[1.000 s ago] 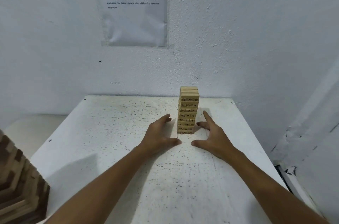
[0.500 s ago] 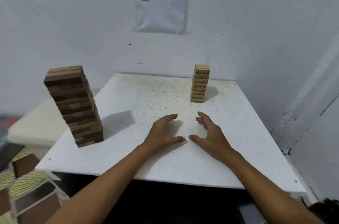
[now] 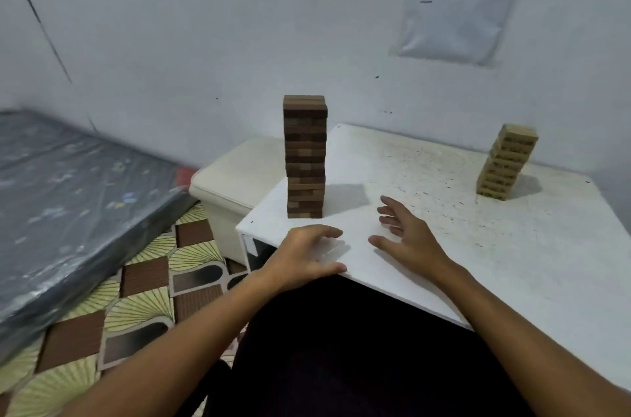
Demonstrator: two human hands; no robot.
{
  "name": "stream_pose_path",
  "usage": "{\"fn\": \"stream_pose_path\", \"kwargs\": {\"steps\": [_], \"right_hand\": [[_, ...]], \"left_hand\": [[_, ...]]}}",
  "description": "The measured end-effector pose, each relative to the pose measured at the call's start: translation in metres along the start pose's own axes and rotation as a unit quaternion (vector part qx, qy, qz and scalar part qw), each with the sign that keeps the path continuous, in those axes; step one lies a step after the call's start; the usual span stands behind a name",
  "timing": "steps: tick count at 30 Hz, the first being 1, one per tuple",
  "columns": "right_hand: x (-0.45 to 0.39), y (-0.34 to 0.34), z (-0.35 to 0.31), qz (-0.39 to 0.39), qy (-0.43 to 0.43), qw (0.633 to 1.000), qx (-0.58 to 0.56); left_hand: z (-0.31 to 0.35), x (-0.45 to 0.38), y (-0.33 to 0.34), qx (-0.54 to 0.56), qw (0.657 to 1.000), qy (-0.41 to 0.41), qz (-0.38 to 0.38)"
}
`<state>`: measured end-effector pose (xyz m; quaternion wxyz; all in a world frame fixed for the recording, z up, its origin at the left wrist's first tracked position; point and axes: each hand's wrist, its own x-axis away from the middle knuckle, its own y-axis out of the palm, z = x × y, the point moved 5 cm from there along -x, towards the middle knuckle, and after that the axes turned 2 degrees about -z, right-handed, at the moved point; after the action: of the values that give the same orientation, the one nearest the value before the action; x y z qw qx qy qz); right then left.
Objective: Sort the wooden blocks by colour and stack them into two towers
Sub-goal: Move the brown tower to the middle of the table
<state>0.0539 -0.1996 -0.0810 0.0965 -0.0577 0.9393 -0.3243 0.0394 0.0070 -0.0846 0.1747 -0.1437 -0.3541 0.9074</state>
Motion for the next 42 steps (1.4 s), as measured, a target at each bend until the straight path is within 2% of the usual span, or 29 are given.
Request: {"fn": "stream_pose_path", "kwargs": {"steps": [9,14,18,25,34,42], "right_hand": [[-0.05,0.052,-0.031,-0.06,-0.029,0.998,0.012],[-0.069,0.062,-0.031,-0.071,-0.021,0.997,0.003],[-0.087,0.067,-0.031,-0.095,-0.007,0.995,-0.021],[-0.107,0.081,-0.026,-0.122,0.001,0.99,-0.064],[-0.13,0.094,-0.018,-0.152,-0.03,0.981,-0.117],[-0.131,0.097,-0.022,-0.171,-0.046,0.974,-0.141]], "left_hand": [[-0.056,0.027,-0.068,0.008,0.978,-0.109,0.176],[-0.076,0.012,-0.079,0.042,0.973,-0.163,0.158],[-0.089,-0.013,-0.083,0.008,0.977,-0.18,0.117],[-0.089,-0.055,-0.079,-0.011,0.989,-0.132,0.06],[-0.092,-0.069,-0.073,0.026,0.996,-0.08,0.039],[-0.093,-0.072,-0.072,0.078,0.993,-0.083,0.021]]}}
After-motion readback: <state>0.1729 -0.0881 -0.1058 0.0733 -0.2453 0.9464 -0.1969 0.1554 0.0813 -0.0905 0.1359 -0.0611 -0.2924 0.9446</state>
